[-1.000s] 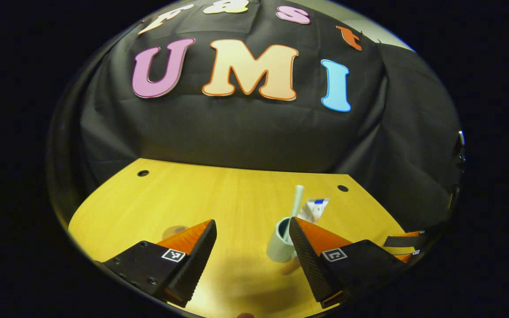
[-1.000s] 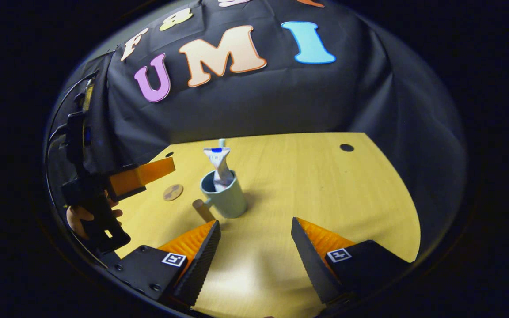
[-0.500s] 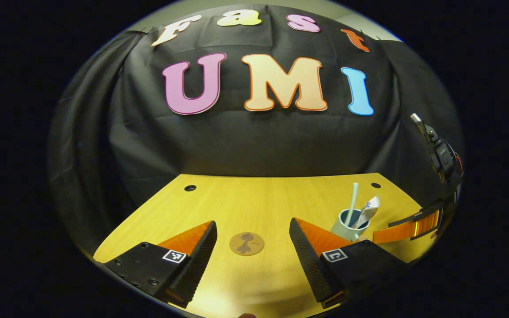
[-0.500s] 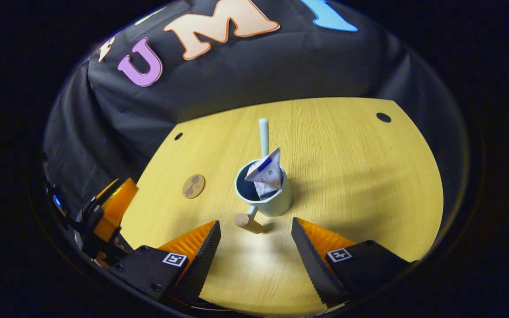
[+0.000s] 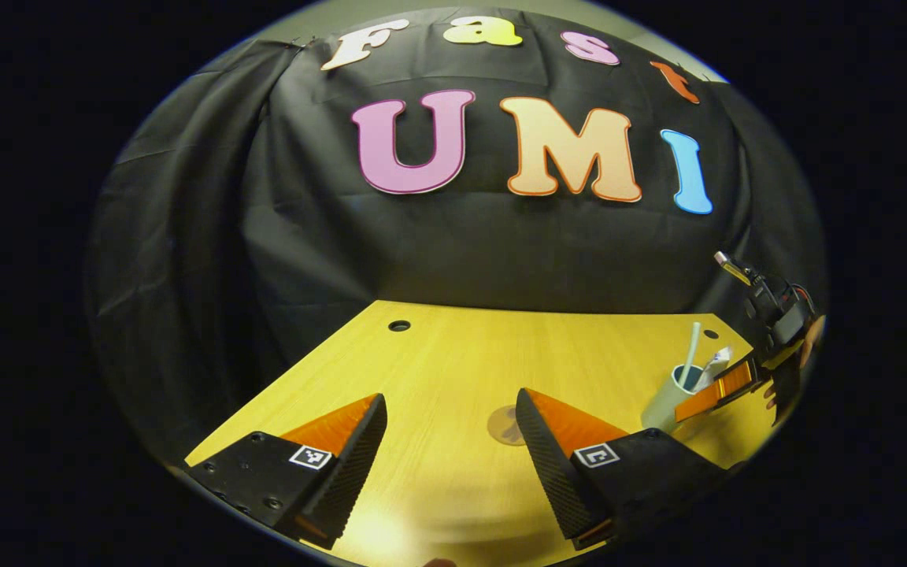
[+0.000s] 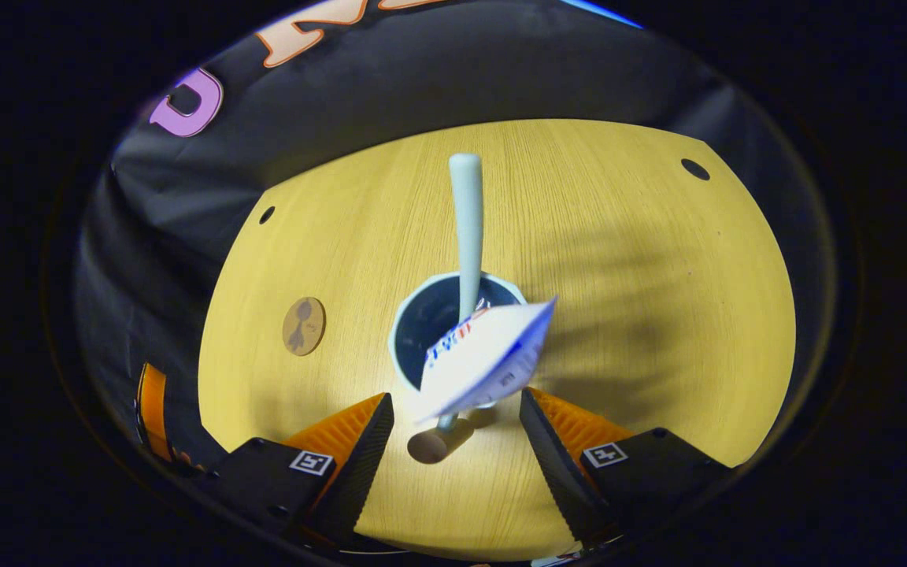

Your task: Put the toothbrush and toothpaste on the desktop into the cup, then pick up the cup and place it on the coaster on the desktop.

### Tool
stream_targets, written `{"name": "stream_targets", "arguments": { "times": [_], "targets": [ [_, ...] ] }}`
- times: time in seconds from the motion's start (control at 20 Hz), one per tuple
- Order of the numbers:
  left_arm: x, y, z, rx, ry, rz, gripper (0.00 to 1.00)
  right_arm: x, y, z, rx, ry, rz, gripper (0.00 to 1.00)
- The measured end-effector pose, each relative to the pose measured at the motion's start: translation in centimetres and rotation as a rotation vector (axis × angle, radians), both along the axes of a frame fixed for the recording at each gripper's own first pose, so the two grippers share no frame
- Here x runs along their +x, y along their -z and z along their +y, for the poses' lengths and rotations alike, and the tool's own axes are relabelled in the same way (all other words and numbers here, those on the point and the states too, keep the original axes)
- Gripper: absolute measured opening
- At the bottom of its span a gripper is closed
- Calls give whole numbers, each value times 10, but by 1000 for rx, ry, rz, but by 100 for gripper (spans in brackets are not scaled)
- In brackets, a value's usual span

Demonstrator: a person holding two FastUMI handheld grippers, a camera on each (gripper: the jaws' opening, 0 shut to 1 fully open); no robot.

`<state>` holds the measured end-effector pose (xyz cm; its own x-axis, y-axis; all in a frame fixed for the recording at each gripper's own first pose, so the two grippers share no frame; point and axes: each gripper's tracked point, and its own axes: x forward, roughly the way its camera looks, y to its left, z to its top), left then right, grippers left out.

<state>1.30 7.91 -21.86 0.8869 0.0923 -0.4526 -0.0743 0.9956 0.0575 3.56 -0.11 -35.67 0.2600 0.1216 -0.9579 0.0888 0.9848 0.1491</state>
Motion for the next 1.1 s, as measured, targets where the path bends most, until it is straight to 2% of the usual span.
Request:
{"name": "stream_targets", "arguments": {
  "times": [0.1,0.15,0.2,0.3,0.4,0.45,0.55,0.65,0.7,0.75,0.85,0.95,1.0,1.1],
  "targets": [
    [-1,2,12,0,-18,8,95,-1,7,-1,-30,-12,26,94],
    [-1,5,15,2,-25,11,95,0,8,-4,-49,-16,33,98],
    [-2,5,20,2,-28,13,95,-1,11,-7,-58,-19,36,87],
    [-2,5,28,2,-31,16,95,-3,14,-10,-52,-13,53,82],
    [0,5,32,-1,-33,18,95,-7,12,-4,-21,0,84,65],
    [0,6,35,-4,-32,18,95,-8,9,-3,-23,6,87,49],
    [5,7,37,-3,-27,20,95,-7,11,-4,-37,-18,86,33],
    [9,6,40,-3,-18,17,95,-3,8,-3,-61,-48,57,32],
    [11,6,40,-5,-13,15,95,-4,10,0,-64,-51,57,28],
    [13,7,40,-6,-7,15,95,-5,10,3,-57,-55,56,19],
    [16,8,43,-4,5,14,95,-6,8,15,-40,-67,49,18],
    [20,8,47,-2,10,13,95,-4,8,30,-29,-74,41,23],
    [22,8,49,-4,13,14,95,-4,8,37,-27,-81,35,18],
    [23,13,54,-9,12,22,95,1,4,53,-19,-97,24,18]
  ]
}}
